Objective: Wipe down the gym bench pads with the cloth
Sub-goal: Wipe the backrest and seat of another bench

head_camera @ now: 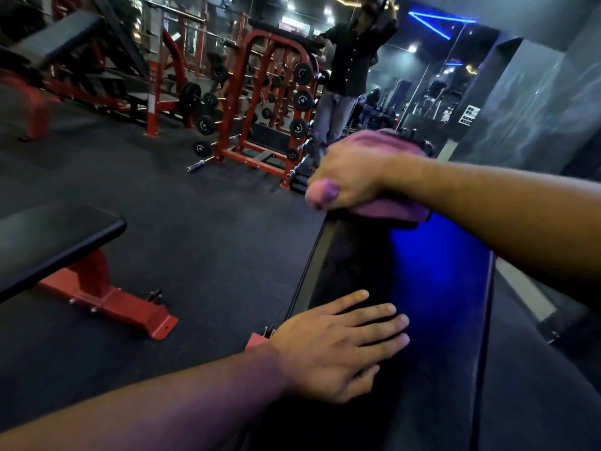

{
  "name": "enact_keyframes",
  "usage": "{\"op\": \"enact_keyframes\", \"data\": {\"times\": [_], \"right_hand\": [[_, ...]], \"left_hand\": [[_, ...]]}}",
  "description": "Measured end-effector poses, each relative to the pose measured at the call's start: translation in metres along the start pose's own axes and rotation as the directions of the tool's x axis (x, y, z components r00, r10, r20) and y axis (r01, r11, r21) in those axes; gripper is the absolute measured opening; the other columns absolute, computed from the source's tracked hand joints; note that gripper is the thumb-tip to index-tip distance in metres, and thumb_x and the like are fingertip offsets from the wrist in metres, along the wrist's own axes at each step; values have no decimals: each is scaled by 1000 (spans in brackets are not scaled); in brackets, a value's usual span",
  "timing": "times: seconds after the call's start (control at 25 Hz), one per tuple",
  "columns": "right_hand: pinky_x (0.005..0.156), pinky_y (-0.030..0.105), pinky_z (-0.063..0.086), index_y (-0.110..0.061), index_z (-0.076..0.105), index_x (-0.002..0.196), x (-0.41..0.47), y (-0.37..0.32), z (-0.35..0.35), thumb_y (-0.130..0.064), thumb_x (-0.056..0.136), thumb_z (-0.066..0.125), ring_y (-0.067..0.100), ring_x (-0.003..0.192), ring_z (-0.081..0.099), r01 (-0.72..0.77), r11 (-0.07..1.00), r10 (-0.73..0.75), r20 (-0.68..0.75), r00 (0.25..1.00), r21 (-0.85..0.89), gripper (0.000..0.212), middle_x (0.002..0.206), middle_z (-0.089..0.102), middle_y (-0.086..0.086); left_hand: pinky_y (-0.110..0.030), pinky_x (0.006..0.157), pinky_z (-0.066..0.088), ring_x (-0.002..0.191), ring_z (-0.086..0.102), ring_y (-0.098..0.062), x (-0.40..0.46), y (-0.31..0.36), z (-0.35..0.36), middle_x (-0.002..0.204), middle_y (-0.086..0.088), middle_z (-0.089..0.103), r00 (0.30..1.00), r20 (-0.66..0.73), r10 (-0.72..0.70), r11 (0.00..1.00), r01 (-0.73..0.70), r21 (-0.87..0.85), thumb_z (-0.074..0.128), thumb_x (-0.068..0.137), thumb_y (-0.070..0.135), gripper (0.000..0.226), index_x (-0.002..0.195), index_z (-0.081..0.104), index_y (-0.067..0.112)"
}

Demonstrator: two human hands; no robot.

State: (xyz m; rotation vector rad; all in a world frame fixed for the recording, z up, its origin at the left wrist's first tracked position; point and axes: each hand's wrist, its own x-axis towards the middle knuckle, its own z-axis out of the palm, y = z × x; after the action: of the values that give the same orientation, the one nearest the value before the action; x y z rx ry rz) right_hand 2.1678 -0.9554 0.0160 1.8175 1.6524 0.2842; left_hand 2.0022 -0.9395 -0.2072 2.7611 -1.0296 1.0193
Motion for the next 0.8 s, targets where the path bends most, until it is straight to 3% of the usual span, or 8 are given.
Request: {"op": "enact_keyframes", "data": {"times": [0.12,0.28,0.4,0.48,0.56,0.64,0.72,0.8], "right_hand": [[75,35,46,-26,53,78,-4,13,2,-61,77,32,31,80,63,-213,976,216,-106,971,39,41,74,59,-3],[71,37,50,-20,55,71,4,-84,37,-58,72,30,33,69,62,73,996,-65,-141,988,50,45,71,67,3],[73,37,50,-23,62,83,4,-62,28,-56,84,45,32,77,65,105,994,-106,-135,985,-13,38,81,71,2],[70,31,42,-24,68,94,4,-18,15,-58,90,52,30,82,66,-62,996,69,-121,990,66,38,84,69,0],[67,30,38,-24,57,74,4,1,15,-63,87,51,27,74,62,-241,960,264,-172,949,143,41,69,55,-7],[64,31,41,-21,44,63,14,-18,27,-65,78,44,25,66,58,-300,953,304,-223,926,48,47,61,47,-8],[68,33,46,-18,46,65,15,-44,29,-65,72,35,25,65,58,-237,971,240,-233,943,39,48,62,50,-6],[86,42,48,-22,52,72,7,-59,15,-63,77,33,25,76,60,-184,983,178,-216,960,-8,45,71,56,-7]], "left_hand": [[-45,129,16,157,26,-18,-1,-1,0,166,-1,38,1000,4,0,1000,0,11,44,106,36,54,157,45,21],[-45,129,18,156,28,-17,-1,0,3,165,0,40,1000,-8,-1,1000,1,7,44,104,35,53,155,47,20],[-45,129,19,156,29,-17,0,-1,3,165,0,40,1000,-28,1,1000,-1,2,45,104,34,53,155,48,20],[-45,129,19,156,29,-17,1,0,2,165,0,39,999,-44,-6,1000,6,2,46,104,34,53,156,47,21],[-44,129,19,156,28,-15,-1,-1,3,165,2,39,999,-45,-2,1000,2,-5,47,104,33,53,156,47,22],[-42,129,20,155,31,-14,-1,-7,6,163,3,42,998,-58,-3,999,1,-38,49,102,31,53,155,49,23],[-43,127,24,153,36,-15,4,-9,6,161,2,46,998,-63,-13,999,10,-46,50,102,29,51,152,52,21],[-45,125,28,152,38,-19,1,4,0,161,-2,46,999,-38,-29,1000,28,-11,49,104,28,49,152,53,17]]}}
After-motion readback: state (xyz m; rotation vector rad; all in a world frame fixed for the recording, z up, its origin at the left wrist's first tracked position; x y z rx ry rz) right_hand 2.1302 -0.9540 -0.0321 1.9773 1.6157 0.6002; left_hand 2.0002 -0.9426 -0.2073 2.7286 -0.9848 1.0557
